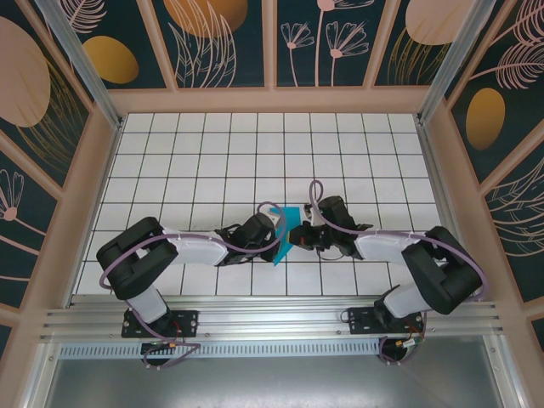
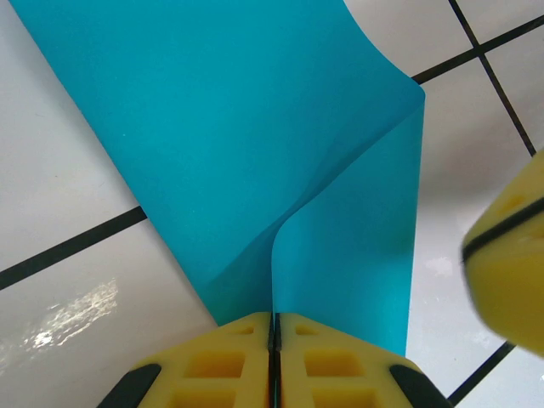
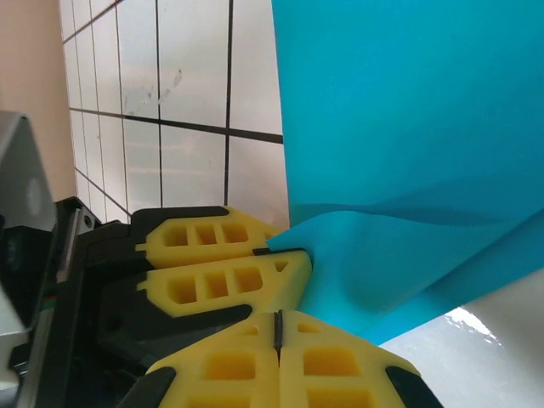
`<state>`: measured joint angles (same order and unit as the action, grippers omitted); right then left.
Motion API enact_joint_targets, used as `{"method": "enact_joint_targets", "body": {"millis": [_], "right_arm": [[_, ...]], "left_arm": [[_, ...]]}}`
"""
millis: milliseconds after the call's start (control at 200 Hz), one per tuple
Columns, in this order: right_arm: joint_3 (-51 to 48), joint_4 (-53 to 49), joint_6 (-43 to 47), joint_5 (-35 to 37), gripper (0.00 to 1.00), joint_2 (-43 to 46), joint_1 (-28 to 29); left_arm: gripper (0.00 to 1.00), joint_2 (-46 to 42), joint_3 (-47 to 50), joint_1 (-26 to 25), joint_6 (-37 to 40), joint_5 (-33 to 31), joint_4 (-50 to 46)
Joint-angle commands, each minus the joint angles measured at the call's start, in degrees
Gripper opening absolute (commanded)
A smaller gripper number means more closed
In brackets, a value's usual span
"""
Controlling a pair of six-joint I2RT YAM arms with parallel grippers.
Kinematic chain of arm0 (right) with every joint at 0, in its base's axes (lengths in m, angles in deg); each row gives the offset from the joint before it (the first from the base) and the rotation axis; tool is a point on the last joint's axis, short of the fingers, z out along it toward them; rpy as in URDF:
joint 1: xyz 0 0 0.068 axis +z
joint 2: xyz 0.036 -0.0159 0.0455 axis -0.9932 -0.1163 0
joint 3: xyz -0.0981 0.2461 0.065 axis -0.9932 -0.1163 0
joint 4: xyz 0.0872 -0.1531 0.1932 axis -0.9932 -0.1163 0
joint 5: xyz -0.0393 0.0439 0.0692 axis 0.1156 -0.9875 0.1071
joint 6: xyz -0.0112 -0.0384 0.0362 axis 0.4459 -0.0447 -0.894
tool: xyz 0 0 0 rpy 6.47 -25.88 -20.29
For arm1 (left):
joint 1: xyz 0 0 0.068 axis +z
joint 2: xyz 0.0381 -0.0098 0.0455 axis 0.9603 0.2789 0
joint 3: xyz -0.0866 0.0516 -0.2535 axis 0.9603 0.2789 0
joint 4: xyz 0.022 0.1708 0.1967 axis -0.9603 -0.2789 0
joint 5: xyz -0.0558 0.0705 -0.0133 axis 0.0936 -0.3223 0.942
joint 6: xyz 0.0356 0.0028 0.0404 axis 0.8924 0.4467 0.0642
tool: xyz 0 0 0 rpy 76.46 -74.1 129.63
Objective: Fold a paper plane with a square sheet of paper (pick it up from the middle)
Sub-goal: Third fold the triangle at the center of the table.
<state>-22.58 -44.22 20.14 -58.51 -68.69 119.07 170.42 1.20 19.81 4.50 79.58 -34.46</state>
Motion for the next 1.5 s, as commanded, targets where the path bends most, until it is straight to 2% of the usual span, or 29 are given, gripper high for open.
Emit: {"method": "enact_joint_targets", "body": {"millis": [0,681,856,1071,1281,1496], "right_arm": [[-0.29,4.59,-1.25,-1.69,0.04,-1.93,0.58],[-1.71,5.76,0.24,0.84,0.04,-9.67,0.19],[-0.86,2.67,0.61,2.57,0.04,-9.25,0.2],[0.61,1.21,0.96,1.87,0.05,-3.49,-0.95],[1.09,1.78,2.12,1.27,0.05,-6.69,-3.62],[1.49,-2.13,3.1,5.87,0.05,-9.52,-3.75]], "left_arm": [[0.12,-0.14,1.14,0.47,-0.51,-1.92,-3.56],[0.12,-0.27,1.15,0.46,0.19,-2.55,-4.94],[0.12,0.28,1.12,0.46,0.28,-3.17,-5.55],[0.11,0.55,0.76,0.47,0.89,-3.16,-6.21],[0.11,0.43,0.97,0.46,1.15,-3.06,-6.2],[0.11,0.39,0.82,0.45,1.1,-3.24,-6.38]]}}
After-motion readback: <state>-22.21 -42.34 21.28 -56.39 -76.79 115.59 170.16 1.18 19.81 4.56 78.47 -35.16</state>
